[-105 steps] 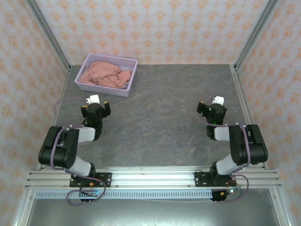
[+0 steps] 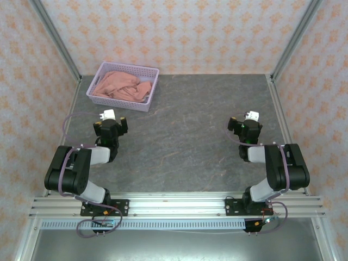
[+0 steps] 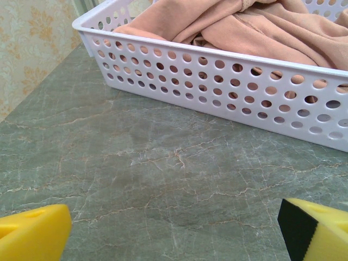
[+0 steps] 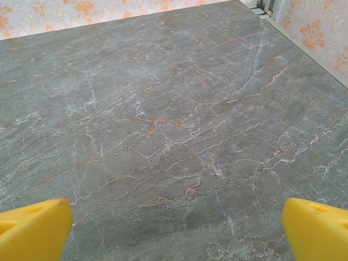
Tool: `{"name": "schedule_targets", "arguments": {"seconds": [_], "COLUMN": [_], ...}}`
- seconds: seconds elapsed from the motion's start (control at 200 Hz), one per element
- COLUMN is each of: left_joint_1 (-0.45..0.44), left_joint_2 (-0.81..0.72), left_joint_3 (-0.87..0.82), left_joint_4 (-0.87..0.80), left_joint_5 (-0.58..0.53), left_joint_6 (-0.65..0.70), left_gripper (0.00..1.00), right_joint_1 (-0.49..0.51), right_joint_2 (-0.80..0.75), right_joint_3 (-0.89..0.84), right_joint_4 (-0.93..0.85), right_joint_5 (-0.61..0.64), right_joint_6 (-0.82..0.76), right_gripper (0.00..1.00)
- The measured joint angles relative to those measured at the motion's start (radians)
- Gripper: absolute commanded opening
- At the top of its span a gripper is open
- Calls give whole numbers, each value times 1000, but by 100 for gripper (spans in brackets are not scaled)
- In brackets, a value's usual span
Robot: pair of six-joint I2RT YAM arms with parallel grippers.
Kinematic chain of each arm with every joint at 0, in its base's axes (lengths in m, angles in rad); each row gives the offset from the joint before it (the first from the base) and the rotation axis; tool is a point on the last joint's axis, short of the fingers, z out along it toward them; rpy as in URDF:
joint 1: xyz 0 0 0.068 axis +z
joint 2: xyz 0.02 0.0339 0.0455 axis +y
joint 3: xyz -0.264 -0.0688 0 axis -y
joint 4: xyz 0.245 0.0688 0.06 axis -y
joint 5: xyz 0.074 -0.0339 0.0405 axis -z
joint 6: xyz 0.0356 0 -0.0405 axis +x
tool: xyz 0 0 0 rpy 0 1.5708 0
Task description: Fold the inside-out t-shirt
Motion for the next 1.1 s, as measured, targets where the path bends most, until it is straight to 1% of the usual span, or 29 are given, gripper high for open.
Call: {"name": "schedule_targets", "arguments": {"seconds": [0.535, 0.605, 0.675, 0.74, 0.805, 0.906, 0.976, 1.046, 1.101], "left_joint_1": [0, 0, 0, 1, 13, 42, 53, 52, 50], "left_joint_2": [0, -7, -51, -130, -200, -281, -277, -201, -100], "left_joint_3": [0, 0, 7, 53, 113, 197, 274, 386, 504], "left_joint_4": [0, -9, -79, -224, -328, -425, -485, -554, -619], "left_joint_5": [0, -8, -27, -65, -91, -64, 9, 87, 126], "left_joint_6": [0, -4, -18, -56, -98, -154, -185, -207, -212], "left_gripper": [100, 100, 100, 100, 100, 100, 100, 100, 100], "right_joint_1": [0, 1, 2, 3, 3, 6, 50, 160, 256], "right_joint_2": [0, -11, -60, -142, -235, -368, -390, -343, -284], "right_joint_3": [0, 5, 21, 47, 76, 117, 167, 251, 317], "right_joint_4": [0, -32, -116, -208, -283, -357, -407, -475, -517], "right_joint_5": [1, 20, 55, 105, 143, 131, 108, 109, 110], "right_joint_6": [0, 5, 19, 51, 104, 190, 222, 216, 199], "right_gripper": [99, 99, 99, 99, 100, 96, 96, 97, 98]}}
